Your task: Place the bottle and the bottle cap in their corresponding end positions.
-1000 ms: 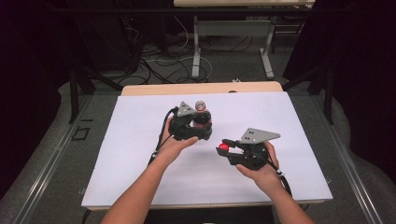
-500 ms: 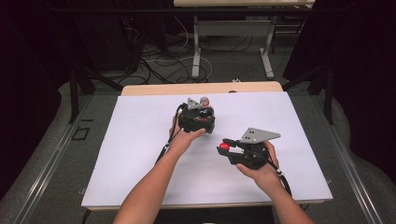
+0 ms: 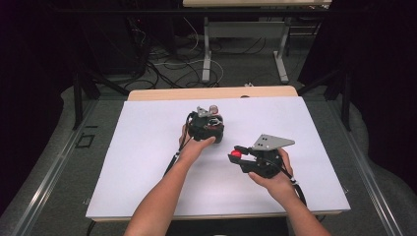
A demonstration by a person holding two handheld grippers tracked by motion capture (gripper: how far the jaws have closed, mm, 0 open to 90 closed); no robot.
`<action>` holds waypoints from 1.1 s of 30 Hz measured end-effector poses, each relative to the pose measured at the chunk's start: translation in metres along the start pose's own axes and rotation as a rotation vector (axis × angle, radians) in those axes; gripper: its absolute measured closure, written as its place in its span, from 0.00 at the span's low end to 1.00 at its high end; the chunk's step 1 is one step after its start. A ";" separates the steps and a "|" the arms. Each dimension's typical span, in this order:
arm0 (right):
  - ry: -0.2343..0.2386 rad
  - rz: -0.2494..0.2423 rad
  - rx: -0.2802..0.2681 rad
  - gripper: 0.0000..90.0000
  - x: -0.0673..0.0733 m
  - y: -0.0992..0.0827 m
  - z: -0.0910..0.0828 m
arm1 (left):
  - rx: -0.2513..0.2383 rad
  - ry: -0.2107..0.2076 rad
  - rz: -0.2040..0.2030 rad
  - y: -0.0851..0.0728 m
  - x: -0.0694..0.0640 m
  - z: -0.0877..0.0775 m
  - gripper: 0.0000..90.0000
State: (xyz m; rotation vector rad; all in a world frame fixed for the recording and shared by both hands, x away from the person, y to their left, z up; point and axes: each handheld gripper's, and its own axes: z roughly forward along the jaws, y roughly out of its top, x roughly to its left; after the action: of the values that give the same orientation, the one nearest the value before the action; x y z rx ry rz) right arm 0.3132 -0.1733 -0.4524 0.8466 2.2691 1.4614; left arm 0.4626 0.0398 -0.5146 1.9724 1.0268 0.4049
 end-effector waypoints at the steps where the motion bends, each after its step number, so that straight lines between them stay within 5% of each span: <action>1: 0.000 -0.004 -0.007 0.68 0.000 0.000 0.001 | -0.004 0.000 0.002 -0.002 0.000 0.000 0.33; 11: -0.002 -0.011 -0.008 0.68 0.001 -0.001 0.002 | -0.014 -0.007 0.061 -0.008 -0.005 0.001 0.32; 29: 0.000 -0.009 -0.001 0.68 0.002 -0.002 0.003 | -0.021 -0.018 0.030 -0.010 -0.004 0.002 0.30; 33: 0.001 -0.006 -0.004 0.68 0.002 -0.002 0.004 | -0.017 -0.033 0.012 -0.009 -0.002 0.001 0.20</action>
State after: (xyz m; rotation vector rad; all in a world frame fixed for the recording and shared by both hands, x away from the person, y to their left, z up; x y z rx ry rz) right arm 0.3133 -0.1698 -0.4558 0.8378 2.2673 1.4638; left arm 0.4570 0.0405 -0.5223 1.9647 0.9883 0.3858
